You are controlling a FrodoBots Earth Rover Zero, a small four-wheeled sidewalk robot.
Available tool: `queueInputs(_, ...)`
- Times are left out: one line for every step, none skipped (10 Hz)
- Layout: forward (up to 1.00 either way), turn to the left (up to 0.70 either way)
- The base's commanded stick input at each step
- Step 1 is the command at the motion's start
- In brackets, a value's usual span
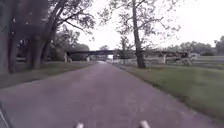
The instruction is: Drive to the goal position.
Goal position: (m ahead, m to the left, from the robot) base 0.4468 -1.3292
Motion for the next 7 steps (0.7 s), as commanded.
queueInputs(0.70,0.00)
queueInputs(0.70,0.00)
queueInputs(0.70,0.00)
queueInputs(0.70,0.00)
queueInputs(0.70,0.00)
queueInputs(0.70,0.00)
queueInputs(0.70,0.00)
